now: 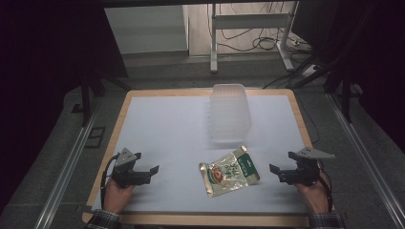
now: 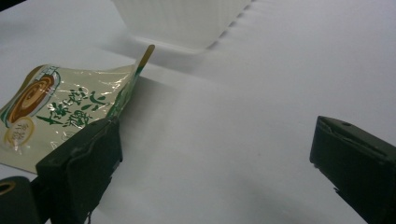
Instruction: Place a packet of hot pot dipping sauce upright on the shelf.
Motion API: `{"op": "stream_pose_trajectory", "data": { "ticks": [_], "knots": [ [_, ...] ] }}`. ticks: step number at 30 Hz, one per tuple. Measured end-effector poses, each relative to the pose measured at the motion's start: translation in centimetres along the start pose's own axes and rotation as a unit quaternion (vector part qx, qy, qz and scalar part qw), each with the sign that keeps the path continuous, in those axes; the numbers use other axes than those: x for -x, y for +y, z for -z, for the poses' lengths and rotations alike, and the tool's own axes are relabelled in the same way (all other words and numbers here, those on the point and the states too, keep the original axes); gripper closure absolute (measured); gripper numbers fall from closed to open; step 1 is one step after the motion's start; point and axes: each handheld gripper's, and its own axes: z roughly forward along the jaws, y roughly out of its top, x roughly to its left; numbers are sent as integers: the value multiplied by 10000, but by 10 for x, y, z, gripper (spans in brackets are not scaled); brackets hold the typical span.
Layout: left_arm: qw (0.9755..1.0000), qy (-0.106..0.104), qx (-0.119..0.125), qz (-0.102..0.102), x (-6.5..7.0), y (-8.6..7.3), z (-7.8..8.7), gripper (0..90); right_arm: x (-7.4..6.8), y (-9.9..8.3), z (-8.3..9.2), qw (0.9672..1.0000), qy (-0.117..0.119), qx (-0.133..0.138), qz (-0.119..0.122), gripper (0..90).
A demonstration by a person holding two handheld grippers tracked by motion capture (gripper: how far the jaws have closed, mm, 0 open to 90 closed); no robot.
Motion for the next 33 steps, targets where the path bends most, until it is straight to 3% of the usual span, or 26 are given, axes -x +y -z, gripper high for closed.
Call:
{"op": "stream_pose_trajectory", "data": {
  "ticks": [4,12,19,29,33],
  "knots": [
    [9999,106,-30,-21,1,0,0,97,-2,1,-1,10000,-5,-26,24,29],
    [9989,-438,159,73,-2,-1,-4,96,-8,6,-3,9998,102,-154,64,25],
    [9971,-662,95,358,1,5,0,79,-20,15,-5,9997,147,-175,106,25],
    [9983,-546,37,191,5,5,-1,77,-34,22,-19,9981,228,-567,120,36],
    [9986,-495,22,155,5,5,-2,76,-36,27,-21,9971,331,-678,-33,92]
  ]
}}
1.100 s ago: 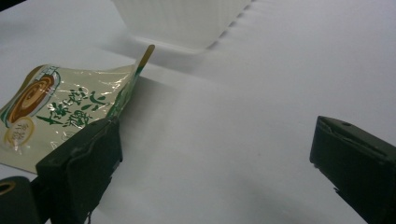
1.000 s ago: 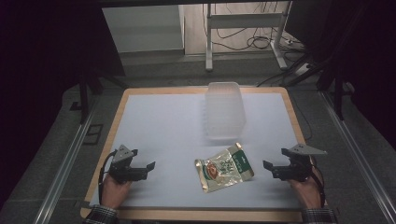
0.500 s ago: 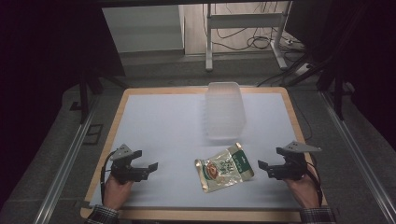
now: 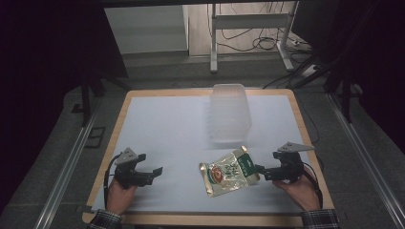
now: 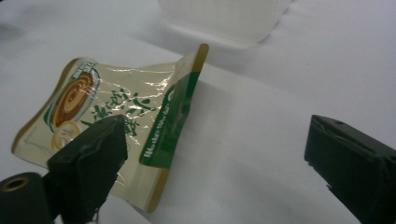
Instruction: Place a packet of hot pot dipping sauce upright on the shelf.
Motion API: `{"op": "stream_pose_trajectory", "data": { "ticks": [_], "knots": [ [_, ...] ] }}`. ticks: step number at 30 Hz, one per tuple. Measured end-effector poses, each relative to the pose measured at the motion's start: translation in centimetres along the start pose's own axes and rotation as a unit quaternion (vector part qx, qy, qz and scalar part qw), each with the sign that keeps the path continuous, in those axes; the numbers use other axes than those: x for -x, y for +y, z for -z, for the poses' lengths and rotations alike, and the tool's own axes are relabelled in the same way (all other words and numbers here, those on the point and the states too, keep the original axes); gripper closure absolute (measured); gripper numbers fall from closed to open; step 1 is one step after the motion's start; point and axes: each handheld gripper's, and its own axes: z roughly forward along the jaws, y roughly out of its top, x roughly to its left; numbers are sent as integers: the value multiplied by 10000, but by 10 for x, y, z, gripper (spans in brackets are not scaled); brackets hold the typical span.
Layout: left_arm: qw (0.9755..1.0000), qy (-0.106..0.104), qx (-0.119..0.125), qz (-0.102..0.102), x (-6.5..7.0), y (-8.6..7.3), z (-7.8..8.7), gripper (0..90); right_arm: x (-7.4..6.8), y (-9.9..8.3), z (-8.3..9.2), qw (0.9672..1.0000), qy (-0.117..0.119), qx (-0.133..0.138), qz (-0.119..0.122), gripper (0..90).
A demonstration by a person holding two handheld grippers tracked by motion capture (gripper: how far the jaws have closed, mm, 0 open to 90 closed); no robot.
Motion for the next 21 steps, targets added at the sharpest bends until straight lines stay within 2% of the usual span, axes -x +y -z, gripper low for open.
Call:
{"op": "stream_pose_trajectory", "data": {
  "ticks": [1,2,3,5,10,15,20,21],
  "knots": [
    [10000,19,0,-11,0,0,0,77,0,1,0,10000,80,-20,31,109],
    [10000,42,-2,-18,0,0,0,76,-1,3,-1,9999,98,-52,11,148],
    [10000,53,-3,-20,0,0,0,76,-1,3,-1,9999,98,-52,11,148],
    [10000,61,-2,-20,0,0,0,76,-4,4,-3,9998,101,-78,119,192],
    [10000,92,-9,-34,1,-1,-1,76,-7,7,-12,9993,131,-336,140,274],
    [9999,139,-52,-69,1,-2,-2,76,-4,11,-19,9972,381,-641,47,347],
    [9997,163,-85,-137,2,-2,-3,77,-6,18,-27,9953,494,-835,48,434],
    [9996,181,-107,-184,3,-2,-3,78,-7,21,-32,9943,464,-958,13,471]
  ]
}}
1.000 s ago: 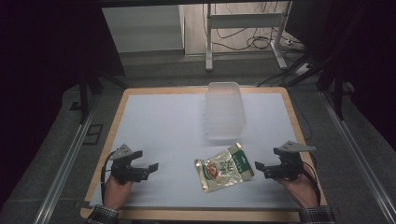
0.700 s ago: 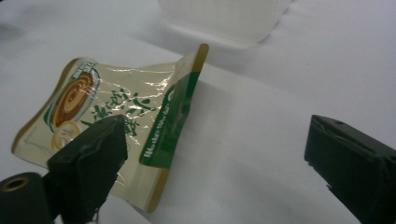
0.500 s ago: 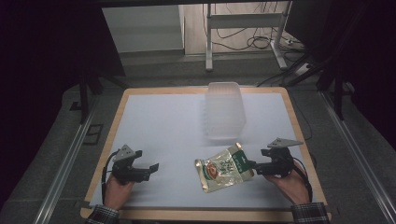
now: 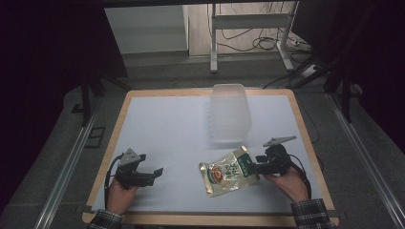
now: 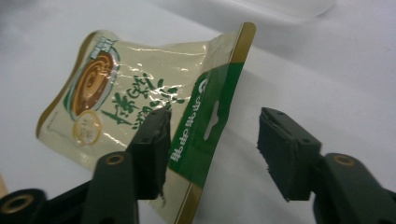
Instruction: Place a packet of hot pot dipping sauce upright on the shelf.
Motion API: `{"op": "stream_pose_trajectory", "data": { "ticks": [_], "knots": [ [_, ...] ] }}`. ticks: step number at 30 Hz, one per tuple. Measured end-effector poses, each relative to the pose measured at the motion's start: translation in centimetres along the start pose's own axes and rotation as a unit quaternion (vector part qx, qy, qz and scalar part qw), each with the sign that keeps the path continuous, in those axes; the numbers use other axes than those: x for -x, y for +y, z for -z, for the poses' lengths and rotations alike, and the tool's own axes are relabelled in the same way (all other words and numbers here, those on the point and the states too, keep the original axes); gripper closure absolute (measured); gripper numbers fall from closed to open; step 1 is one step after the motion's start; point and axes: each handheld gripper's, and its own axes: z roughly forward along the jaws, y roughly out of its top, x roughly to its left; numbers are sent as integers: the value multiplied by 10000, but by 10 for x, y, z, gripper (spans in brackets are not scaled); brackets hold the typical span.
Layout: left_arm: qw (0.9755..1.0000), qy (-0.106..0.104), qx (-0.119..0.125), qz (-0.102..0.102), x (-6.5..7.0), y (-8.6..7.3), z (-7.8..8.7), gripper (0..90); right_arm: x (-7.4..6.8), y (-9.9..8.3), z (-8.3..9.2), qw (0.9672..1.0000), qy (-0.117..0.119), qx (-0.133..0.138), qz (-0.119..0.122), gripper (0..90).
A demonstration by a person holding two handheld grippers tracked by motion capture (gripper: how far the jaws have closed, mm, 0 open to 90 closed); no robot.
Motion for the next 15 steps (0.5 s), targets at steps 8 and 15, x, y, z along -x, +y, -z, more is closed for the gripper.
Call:
{"op": "stream_pose_trajectory", "data": {
  "ticks": [8,15],
  "knots": [
    [10000,64,-5,-33,0,0,0,77,-2,10,-18,9990,143,-375,174,593],
    [9999,64,-39,-77,0,-1,-1,75,-4,18,-28,9973,217,-637,281,791]
  ]
}}
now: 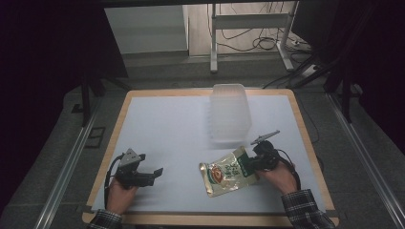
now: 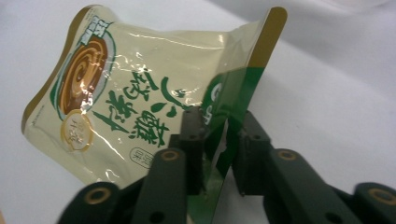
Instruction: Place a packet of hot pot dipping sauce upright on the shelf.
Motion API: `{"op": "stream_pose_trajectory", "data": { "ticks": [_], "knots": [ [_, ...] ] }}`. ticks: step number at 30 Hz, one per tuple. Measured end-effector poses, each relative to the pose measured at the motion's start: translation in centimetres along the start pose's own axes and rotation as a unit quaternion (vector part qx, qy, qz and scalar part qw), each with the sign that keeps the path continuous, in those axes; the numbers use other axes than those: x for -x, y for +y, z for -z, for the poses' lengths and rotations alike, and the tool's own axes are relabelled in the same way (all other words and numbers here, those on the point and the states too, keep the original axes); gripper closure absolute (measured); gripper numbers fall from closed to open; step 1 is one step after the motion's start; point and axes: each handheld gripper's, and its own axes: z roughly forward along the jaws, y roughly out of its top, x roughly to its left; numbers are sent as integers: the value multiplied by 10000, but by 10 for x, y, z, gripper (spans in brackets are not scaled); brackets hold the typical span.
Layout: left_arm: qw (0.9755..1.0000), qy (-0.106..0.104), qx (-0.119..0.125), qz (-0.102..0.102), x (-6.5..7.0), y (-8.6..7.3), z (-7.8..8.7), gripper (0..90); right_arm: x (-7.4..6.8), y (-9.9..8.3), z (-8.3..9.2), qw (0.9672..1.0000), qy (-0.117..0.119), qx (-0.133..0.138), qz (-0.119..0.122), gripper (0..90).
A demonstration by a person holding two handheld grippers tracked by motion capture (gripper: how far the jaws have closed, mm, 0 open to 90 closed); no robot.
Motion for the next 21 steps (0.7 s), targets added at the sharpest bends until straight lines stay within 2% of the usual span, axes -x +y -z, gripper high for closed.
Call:
{"op": "stream_pose_trajectory", "data": {
  "ticks": [2,3,8,10,13,14,21],
  "knots": [
    [10000,12,-24,-35,0,0,-1,74,-3,2,2,9999,19,-37,125,879],
    [10000,23,-27,-48,1,0,-1,74,-3,2,2,9999,19,-37,125,879],
    [10000,39,8,-46,0,0,-1,73,-14,9,5,9990,-123,-82,429,891],
    [10000,38,6,-33,0,0,-1,72,-17,13,10,9986,-141,-21,514,891],
    [10000,37,2,-46,-1,0,0,72,-21,19,19,9978,-120,90,642,891],
    [10000,43,5,-50,0,0,-1,71,-24,23,26,9969,-100,170,760,891],
    [10000,68,52,-37,-1,0,1,67,-35,38,41,9949,38,360,946,892]
  ]
}}
